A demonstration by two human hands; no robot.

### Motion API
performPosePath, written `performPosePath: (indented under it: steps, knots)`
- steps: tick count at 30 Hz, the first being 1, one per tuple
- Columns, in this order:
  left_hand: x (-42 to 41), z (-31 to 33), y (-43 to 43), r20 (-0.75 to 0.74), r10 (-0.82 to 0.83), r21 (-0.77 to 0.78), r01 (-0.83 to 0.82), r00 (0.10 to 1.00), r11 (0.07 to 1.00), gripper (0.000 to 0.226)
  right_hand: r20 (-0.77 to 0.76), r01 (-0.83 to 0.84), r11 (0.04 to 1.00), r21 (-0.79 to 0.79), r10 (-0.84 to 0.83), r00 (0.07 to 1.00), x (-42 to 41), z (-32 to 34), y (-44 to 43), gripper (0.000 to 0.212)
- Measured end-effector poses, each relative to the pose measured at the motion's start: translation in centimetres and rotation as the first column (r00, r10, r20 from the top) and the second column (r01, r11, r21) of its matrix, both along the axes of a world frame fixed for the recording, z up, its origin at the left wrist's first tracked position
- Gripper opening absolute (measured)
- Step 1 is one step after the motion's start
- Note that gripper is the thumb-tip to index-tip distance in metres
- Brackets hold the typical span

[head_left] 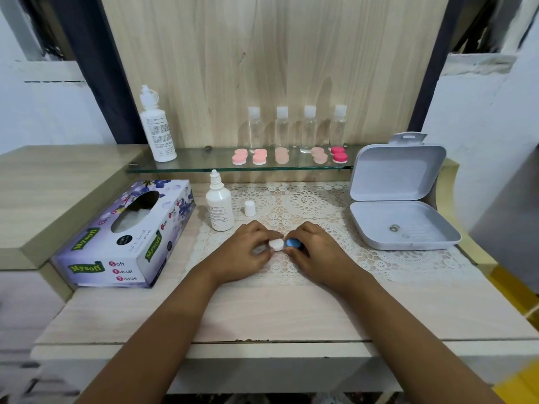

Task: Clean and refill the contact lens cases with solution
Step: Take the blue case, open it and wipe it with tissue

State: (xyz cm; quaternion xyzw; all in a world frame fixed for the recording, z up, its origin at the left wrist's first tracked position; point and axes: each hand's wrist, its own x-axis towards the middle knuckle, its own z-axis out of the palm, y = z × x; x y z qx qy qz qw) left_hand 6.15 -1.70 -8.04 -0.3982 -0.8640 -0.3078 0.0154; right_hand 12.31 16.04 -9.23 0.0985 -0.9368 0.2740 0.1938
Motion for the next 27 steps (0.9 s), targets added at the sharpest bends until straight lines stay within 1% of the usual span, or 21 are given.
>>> performPosePath:
  steps: [3,7,9,11,12,15,21,27]
  knots:
    - [0.04,0.1,0.12,0.007,0.006,0.014,-0.006,1.0,1.0,0.026,-0.011,-0.002,1.0,0.0,0.002,1.0,-0.06,-0.08,0.09,0.018]
    - [0.06,0.1,0.36,0.03,0.038,0.047,-0.039,0.999,0.998,0.02,-0.002,-0.002,1.0,0.004,0.002,1.0,0.03,0.08,0.02,0.021]
    - [0.14,0.09,0.32,0.028,0.043,0.034,-0.044,0.999,0.998,0.028,0.011,0.002,1.0,0.011,-0.002,1.0,0.05,0.16,0.03,0.026]
    - [0.16,0.07,0.14,0.018,0.027,0.001,-0.027,0.999,1.0,0.043,0.01,0.002,1.0,0.02,-0.003,1.0,0.01,0.14,0.07,0.024]
    - [0.15,0.06,0.05,0.016,0.014,-0.002,-0.014,1.0,1.0,0.046,0.003,0.001,1.0,0.021,-0.001,1.0,-0.01,0.09,0.08,0.023]
    - [0.06,0.15,-0.01,0.015,-0.016,0.021,0.016,1.0,1.0,0.038,-0.012,0.002,1.0,0.009,-0.002,1.0,0.0,0.02,0.06,0.02]
    - [-0.13,0.16,0.11,0.048,-0.006,0.041,0.004,0.999,0.999,0.022,-0.014,0.002,1.0,0.007,-0.002,1.0,-0.09,-0.02,0.09,0.018]
    - [0.05,0.61,0.53,0.089,0.044,0.036,-0.048,0.995,0.998,0.017,-0.021,-0.001,1.0,0.006,0.001,1.0,-0.02,-0.04,0.13,0.018]
